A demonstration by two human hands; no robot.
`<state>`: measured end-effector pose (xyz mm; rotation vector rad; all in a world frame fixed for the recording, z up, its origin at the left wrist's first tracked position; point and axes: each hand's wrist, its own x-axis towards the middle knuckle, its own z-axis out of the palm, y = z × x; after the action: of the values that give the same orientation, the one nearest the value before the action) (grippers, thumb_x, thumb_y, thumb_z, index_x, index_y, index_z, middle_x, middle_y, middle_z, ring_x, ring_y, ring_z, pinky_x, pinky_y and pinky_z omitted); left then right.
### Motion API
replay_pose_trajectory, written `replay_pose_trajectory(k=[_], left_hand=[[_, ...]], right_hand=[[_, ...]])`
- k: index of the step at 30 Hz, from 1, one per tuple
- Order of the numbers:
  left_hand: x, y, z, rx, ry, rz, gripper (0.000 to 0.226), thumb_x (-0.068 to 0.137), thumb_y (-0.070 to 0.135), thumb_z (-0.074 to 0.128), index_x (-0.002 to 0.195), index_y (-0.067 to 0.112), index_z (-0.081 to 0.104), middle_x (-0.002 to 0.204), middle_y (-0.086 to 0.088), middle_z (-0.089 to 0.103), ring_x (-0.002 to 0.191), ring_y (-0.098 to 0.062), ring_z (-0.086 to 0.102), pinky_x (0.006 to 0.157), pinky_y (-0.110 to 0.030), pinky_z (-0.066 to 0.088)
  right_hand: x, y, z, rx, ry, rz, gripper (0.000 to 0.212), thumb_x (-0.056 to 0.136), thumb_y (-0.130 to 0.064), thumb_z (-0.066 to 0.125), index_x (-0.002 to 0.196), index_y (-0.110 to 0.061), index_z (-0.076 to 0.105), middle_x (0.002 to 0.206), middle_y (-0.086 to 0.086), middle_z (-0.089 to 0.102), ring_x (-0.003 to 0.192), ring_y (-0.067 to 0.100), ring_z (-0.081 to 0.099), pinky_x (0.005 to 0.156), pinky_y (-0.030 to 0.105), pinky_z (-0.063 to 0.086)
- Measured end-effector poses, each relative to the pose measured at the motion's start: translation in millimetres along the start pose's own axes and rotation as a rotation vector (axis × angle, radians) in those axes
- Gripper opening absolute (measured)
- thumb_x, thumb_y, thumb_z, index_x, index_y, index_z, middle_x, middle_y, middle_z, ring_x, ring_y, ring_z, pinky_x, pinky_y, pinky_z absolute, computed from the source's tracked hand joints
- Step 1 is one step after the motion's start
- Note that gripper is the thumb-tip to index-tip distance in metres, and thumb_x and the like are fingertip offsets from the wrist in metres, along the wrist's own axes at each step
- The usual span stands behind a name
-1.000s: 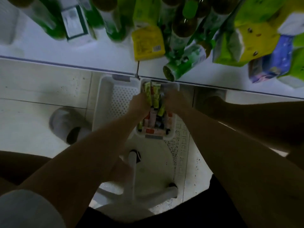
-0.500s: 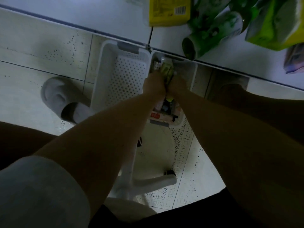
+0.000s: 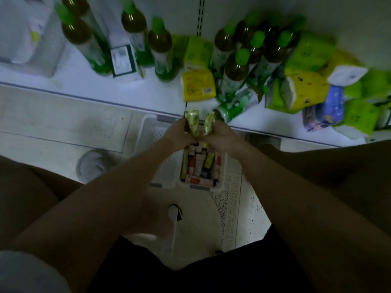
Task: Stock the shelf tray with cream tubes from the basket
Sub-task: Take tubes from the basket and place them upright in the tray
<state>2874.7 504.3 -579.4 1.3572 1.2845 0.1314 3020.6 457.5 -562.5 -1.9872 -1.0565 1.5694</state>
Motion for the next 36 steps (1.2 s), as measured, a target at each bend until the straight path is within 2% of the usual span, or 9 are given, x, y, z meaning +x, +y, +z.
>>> replay_pose_trajectory(k=[4, 8, 11, 14, 17, 20, 24, 29, 36], left_hand=[[-32.2, 44.6, -36.7, -0.009, -0.016, 0.132, 0.049, 0.079, 0.006, 0.076, 0.119, 0.014, 0.048, 0.099, -0.017, 0.065, 0.080, -0.026, 0.065, 0.065, -0.036, 0.054], [-63.5, 88.4, -64.5, -0.025, -0.036, 0.265, 0.046, 0.085, 0.013, 0.072, 0.126, 0.013, 0.051, 0.108, -0.018, 0.063, 0.082, -0.023, 0.066, 0.070, -0.034, 0.057], [-86.3, 125.8, -80.5, 0.027, -0.053, 0.378, 0.035, 0.088, 0.017, 0.068, 0.120, 0.011, 0.055, 0.111, -0.014, 0.064, 0.089, -0.023, 0.067, 0.071, -0.035, 0.058], [-111.3, 164.3, -98.0, 0.024, -0.078, 0.472, 0.011, 0.089, 0.019, 0.068, 0.096, 0.018, 0.059, 0.084, -0.002, 0.066, 0.079, -0.016, 0.066, 0.073, -0.040, 0.058], [-140.1, 206.8, -117.6, 0.046, -0.126, 0.589, 0.019, 0.090, 0.019, 0.068, 0.078, 0.032, 0.060, 0.067, 0.009, 0.062, 0.072, -0.009, 0.066, 0.071, -0.038, 0.057], [-170.2, 249.0, -137.3, 0.078, -0.132, 0.682, 0.020, 0.085, 0.019, 0.071, 0.090, 0.018, 0.052, 0.072, 0.004, 0.066, 0.075, -0.009, 0.068, 0.071, -0.036, 0.057], [-209.3, 306.2, -158.3, 0.085, -0.173, 0.768, 0.056, 0.076, 0.024, 0.074, 0.125, 0.011, 0.050, 0.101, -0.010, 0.074, 0.092, -0.024, 0.071, 0.080, -0.036, 0.057], [-233.6, 368.7, -171.8, 0.123, -0.122, 0.840, 0.059, 0.081, 0.013, 0.075, 0.128, -0.001, 0.043, 0.116, -0.021, 0.066, 0.103, -0.031, 0.068, 0.082, -0.043, 0.059], [-235.3, 430.3, -177.1, 0.054, -0.005, 0.932, 0.071, 0.076, -0.006, 0.074, 0.126, 0.029, 0.038, 0.102, -0.022, 0.070, 0.086, -0.036, 0.071, 0.069, -0.040, 0.060]], right_hand=[[-28.4, -35.0, -23.5, -0.003, 0.036, -0.137, 0.020, 0.084, -0.014, 0.074, 0.093, -0.017, 0.057, 0.079, 0.002, 0.062, 0.059, 0.006, 0.064, 0.045, 0.022, 0.050], [-67.4, -73.5, -51.4, -0.111, 0.107, -0.305, 0.017, 0.086, -0.011, 0.069, 0.089, -0.022, 0.058, 0.057, -0.009, 0.064, 0.049, 0.006, 0.063, 0.049, 0.028, 0.055], [-101.5, -104.1, -71.4, -0.168, 0.103, -0.376, 0.010, 0.083, -0.011, 0.068, 0.091, -0.009, 0.064, 0.060, 0.003, 0.065, 0.049, 0.016, 0.062, 0.049, 0.030, 0.056], [-135.1, -137.6, -93.2, -0.201, 0.127, -0.479, 0.009, 0.082, -0.008, 0.067, 0.085, -0.012, 0.060, 0.052, -0.004, 0.061, 0.044, 0.015, 0.058, 0.042, 0.024, 0.047], [-166.5, -171.2, -114.2, -0.190, 0.172, -0.565, 0.020, 0.085, -0.011, 0.070, 0.099, -0.016, 0.057, 0.064, 0.000, 0.067, 0.048, 0.018, 0.060, 0.046, 0.029, 0.048], [-195.0, -203.6, -132.4, -0.201, 0.161, -0.655, 0.021, 0.094, -0.023, 0.063, 0.110, -0.018, 0.050, 0.066, 0.001, 0.067, 0.048, 0.018, 0.061, 0.044, 0.027, 0.048], [-231.5, -243.4, -155.9, -0.157, 0.167, -0.710, 0.019, 0.099, -0.039, 0.050, 0.104, -0.021, 0.046, 0.061, 0.004, 0.062, 0.050, 0.025, 0.063, 0.045, 0.030, 0.051], [-270.3, -283.5, -185.4, -0.286, 0.272, -0.783, 0.029, 0.094, -0.035, 0.060, 0.100, -0.007, 0.055, 0.070, 0.007, 0.067, 0.056, 0.022, 0.065, 0.053, 0.030, 0.054], [-293.0, -323.4, -234.1, -0.214, 0.420, -0.828, 0.045, 0.081, -0.014, 0.078, 0.111, -0.022, 0.045, 0.079, 0.019, 0.071, 0.056, 0.023, 0.064, 0.052, 0.032, 0.054]])
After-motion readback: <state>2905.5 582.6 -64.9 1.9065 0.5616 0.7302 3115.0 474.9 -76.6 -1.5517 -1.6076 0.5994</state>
